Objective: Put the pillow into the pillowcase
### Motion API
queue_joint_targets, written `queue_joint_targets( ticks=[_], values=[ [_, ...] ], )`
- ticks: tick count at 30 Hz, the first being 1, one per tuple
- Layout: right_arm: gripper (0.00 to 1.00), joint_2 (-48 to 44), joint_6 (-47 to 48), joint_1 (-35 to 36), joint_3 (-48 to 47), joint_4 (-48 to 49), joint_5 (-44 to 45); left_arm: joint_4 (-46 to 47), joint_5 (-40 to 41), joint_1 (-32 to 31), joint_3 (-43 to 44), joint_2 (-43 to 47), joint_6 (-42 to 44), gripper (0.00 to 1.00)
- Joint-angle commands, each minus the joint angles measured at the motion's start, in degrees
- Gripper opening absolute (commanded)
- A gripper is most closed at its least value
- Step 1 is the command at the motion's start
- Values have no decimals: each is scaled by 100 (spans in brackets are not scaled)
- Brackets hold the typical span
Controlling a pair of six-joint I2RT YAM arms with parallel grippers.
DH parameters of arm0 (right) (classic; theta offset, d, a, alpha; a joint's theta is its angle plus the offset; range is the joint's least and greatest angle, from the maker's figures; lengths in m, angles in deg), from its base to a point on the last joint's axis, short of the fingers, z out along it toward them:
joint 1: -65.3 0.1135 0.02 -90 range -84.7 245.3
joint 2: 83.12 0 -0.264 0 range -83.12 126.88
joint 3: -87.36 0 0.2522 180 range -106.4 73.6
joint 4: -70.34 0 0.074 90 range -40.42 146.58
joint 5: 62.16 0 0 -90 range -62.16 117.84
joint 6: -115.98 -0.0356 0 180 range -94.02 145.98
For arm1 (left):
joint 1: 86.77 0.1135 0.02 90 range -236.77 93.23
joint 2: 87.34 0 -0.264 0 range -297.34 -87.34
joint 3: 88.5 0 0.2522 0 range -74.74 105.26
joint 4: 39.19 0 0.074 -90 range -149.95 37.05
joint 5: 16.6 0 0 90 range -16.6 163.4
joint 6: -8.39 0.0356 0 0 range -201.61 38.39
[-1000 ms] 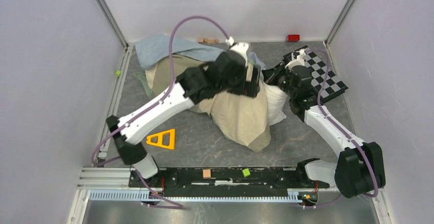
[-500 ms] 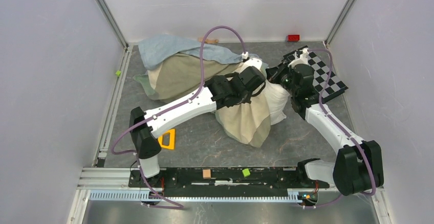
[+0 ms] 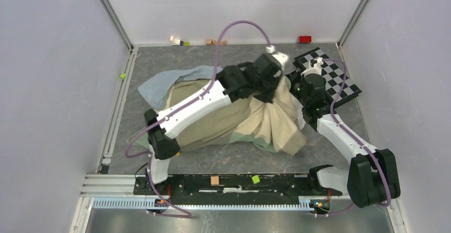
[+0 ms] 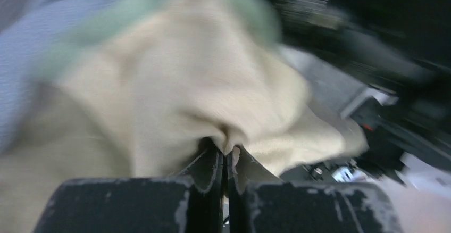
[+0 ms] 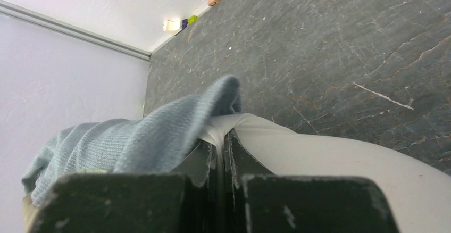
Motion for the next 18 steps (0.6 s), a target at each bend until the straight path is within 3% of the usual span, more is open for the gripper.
queue_joint_targets(
  ticks=[1,5,6,7,10,12,18],
  values=[
    [0,-43,81,-11,148,-706,580,893,-142,1223,-1355,641,-809,2],
    [1,2,539,-13,-330,-1044,764,1068,-14,1648,-2105,513,-715,2],
    [9,8,734,-17,-506,-1185,739,1045,87,1795,-2041,381,-631,2],
    [21,7,965,-10,-708,-1345,765,1041,81,1935,-1920,255,-503,2],
    [79,-117,1749,-16,-1183,-1950,955,1052,98,2293,-1329,-210,60,2],
    [97,-306,2189,-26,-1418,-2392,1304,1059,22,2410,-867,-501,590,2],
    [98,-878,2840,-377,-1541,-3229,1372,779,-296,2525,170,-1123,836,2]
  ],
)
